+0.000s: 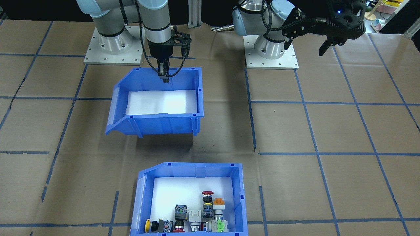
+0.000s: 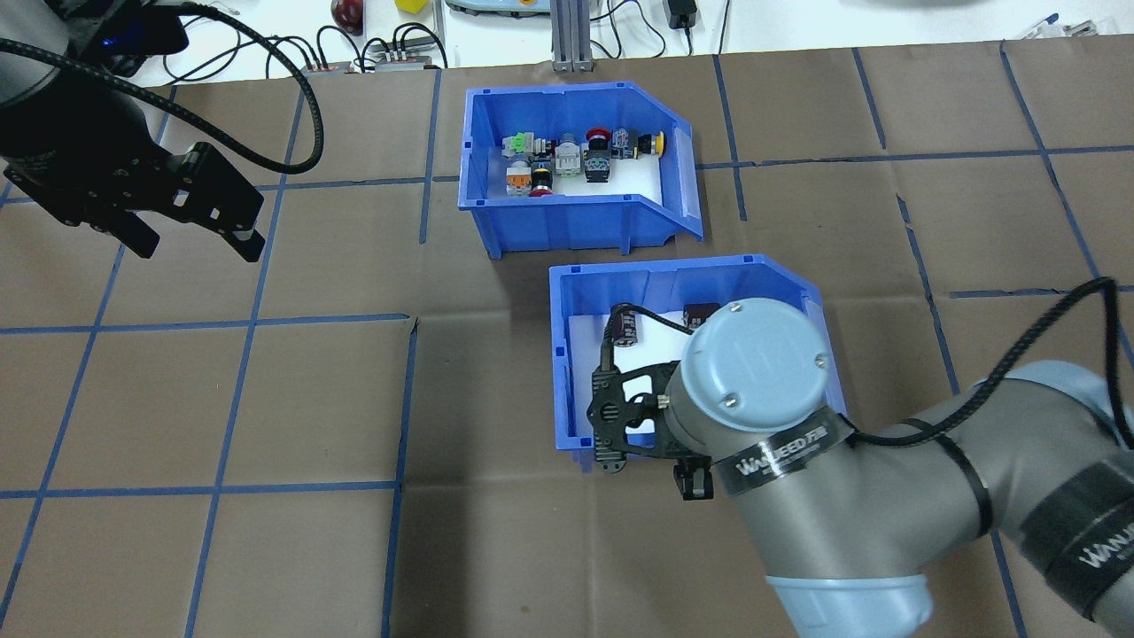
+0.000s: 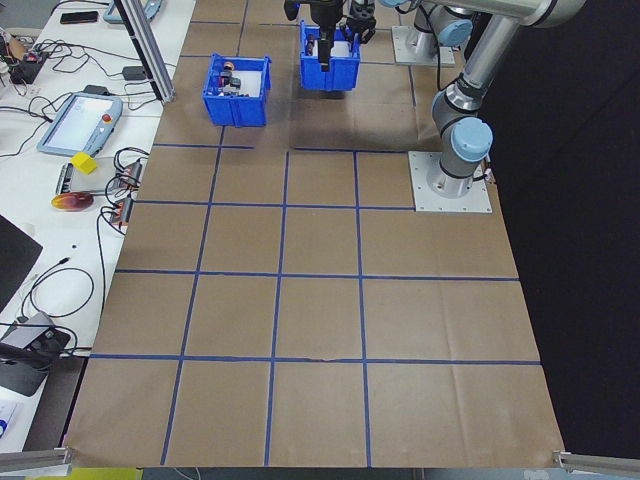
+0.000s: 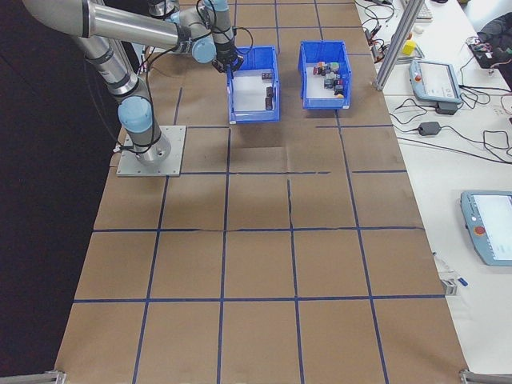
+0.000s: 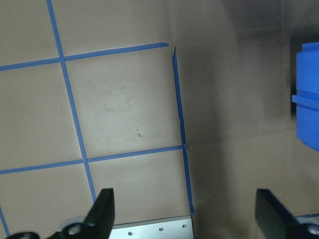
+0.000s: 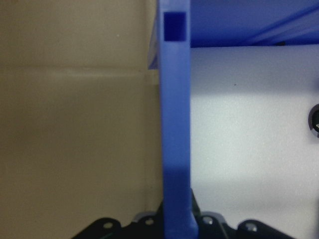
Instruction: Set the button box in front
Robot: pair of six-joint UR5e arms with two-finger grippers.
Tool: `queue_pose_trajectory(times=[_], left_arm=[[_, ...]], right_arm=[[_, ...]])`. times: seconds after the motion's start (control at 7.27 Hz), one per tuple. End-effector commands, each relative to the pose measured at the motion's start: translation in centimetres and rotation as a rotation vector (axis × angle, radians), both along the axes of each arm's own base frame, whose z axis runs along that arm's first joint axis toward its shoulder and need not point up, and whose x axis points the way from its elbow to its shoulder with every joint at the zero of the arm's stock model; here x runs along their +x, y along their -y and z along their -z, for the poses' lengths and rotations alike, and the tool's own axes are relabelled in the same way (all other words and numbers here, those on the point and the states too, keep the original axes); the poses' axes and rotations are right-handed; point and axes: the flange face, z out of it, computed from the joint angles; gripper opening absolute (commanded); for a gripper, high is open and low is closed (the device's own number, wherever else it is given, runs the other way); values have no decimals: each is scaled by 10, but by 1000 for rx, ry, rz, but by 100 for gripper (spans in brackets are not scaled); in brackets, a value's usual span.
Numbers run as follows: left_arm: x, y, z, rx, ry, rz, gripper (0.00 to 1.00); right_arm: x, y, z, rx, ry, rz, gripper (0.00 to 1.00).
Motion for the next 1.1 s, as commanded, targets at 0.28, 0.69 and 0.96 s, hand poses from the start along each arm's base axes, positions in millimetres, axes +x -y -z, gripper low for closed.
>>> queue_pose_trajectory(times=[0.28,0.69,0.96], left_arm=[[2,-1,1,5,1,-5,99],[2,-1,1,7,0,-5,99],[2,-1,1,7,0,-5,99]], right_arm=[[42,-3,49,-11,-48,-12,14],[41,2,53,-16,-70,3,100],[40,16,31,-36,-62,20,100]])
